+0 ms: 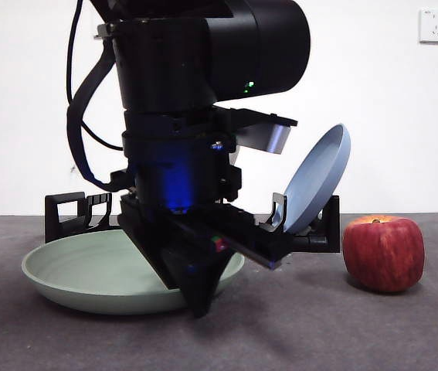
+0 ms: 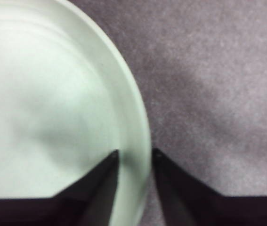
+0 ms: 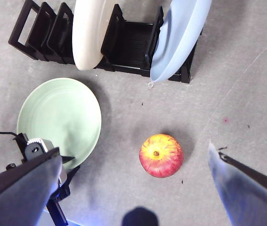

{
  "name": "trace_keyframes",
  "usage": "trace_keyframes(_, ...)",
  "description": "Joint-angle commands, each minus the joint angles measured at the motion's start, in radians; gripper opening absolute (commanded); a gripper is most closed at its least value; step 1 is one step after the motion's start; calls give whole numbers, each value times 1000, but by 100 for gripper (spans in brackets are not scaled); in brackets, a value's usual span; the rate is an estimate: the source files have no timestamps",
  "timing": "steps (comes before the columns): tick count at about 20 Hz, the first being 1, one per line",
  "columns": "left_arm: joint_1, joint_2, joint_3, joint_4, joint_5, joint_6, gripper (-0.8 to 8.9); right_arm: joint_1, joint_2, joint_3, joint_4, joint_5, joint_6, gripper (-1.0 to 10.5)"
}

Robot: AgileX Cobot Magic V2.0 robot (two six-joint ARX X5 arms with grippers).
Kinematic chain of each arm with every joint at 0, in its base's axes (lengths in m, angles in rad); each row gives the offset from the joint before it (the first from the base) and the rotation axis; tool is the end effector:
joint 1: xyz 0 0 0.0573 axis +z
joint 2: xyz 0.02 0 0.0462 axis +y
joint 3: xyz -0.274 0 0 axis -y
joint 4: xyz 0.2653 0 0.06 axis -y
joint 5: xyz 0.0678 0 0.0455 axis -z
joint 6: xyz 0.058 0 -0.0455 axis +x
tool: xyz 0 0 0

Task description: Take the green plate from the plate rack,put the plate on the table,take the apple from the table,put the apple in the plate

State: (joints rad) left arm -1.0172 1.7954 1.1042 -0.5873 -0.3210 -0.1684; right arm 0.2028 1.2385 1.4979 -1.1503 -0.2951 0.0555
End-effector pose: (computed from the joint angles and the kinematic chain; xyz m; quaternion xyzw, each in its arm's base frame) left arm 0.2044 -0.2958 0.1301 0.3053 0.4893 -0.2334 0.7829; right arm 0.2407 0.0667 0.3927 0.0441 0.4364 0.2103 0.8737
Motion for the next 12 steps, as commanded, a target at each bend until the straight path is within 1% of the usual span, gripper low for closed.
trace_keyframes(1,-2,6,-6,-9,25,-19,167,1,2,4,-2,0,-4,531)
trace_keyframes(3,-3,-28,14,-13,25,-11,167,1,2,4,-2,0,-4,532)
trace_keyframes(6,-5,-134,63,-42,26,-10,167,1,2,4,-3,0,-4,532)
trace_keyframes(9,-5,-289,144,-113,28,-8,167,1,2,4,-19,0,-15,532)
trace_keyframes(11,-5,-407,209,-156,51,-3,167,1,0,3,-63,1,-43,532)
trace_keyframes(12,-5,-467,241,-174,85,2,167,1,-7,2,-86,2,-55,532)
